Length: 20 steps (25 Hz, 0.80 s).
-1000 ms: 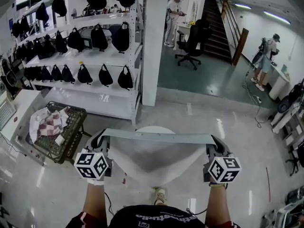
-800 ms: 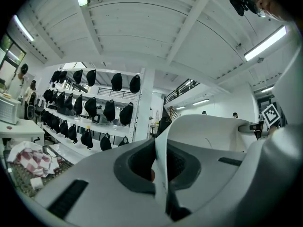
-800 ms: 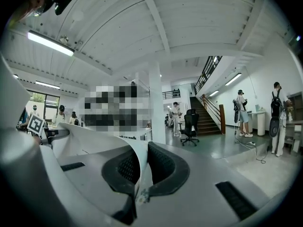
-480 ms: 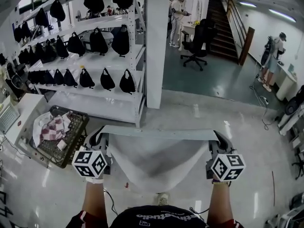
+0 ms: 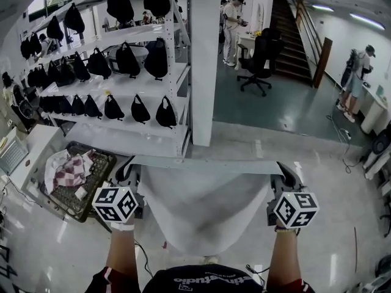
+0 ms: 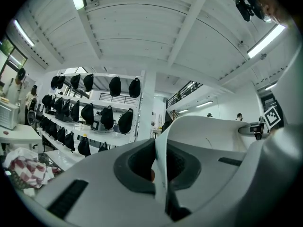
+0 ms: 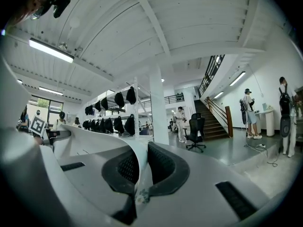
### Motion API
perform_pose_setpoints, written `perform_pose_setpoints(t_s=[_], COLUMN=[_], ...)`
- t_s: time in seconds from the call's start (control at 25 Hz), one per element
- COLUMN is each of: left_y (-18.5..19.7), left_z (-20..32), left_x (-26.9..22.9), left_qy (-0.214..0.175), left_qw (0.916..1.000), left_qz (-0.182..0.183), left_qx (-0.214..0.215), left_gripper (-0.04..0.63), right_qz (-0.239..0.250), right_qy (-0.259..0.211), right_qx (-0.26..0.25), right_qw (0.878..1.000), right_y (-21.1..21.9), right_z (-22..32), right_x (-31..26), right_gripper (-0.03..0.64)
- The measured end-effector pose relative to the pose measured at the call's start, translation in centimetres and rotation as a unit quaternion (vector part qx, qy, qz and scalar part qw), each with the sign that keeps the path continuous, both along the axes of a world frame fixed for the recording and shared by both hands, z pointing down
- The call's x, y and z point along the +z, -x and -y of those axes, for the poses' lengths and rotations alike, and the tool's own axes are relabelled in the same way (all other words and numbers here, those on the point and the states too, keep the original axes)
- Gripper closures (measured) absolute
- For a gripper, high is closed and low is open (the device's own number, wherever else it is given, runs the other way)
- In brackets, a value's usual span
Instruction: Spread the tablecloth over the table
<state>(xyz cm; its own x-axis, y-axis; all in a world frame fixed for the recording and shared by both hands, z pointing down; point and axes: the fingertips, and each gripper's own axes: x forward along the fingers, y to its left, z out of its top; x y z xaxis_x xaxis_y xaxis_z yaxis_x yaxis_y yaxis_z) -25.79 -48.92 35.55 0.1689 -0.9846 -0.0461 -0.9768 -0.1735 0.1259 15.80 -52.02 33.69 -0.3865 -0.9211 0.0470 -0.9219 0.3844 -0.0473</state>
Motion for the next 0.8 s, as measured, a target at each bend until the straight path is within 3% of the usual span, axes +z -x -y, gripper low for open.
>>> perform_pose_setpoints(t_s=[0.8], left_y=[-1.3], left_z=[7.9], left_x=[-3.4], left_qy=[-0.021], left_qw=[0.9994], left_qz=[0.023], left_qx=[-0.015], left_gripper=[0.577], right_qz=[-0.003], right_qy=[-0.007], right_qx=[-0.014], right_qw=[1.0], right_y=[-1.2], right_z=[8.9], right_x=[-2.3], right_gripper=[0.589])
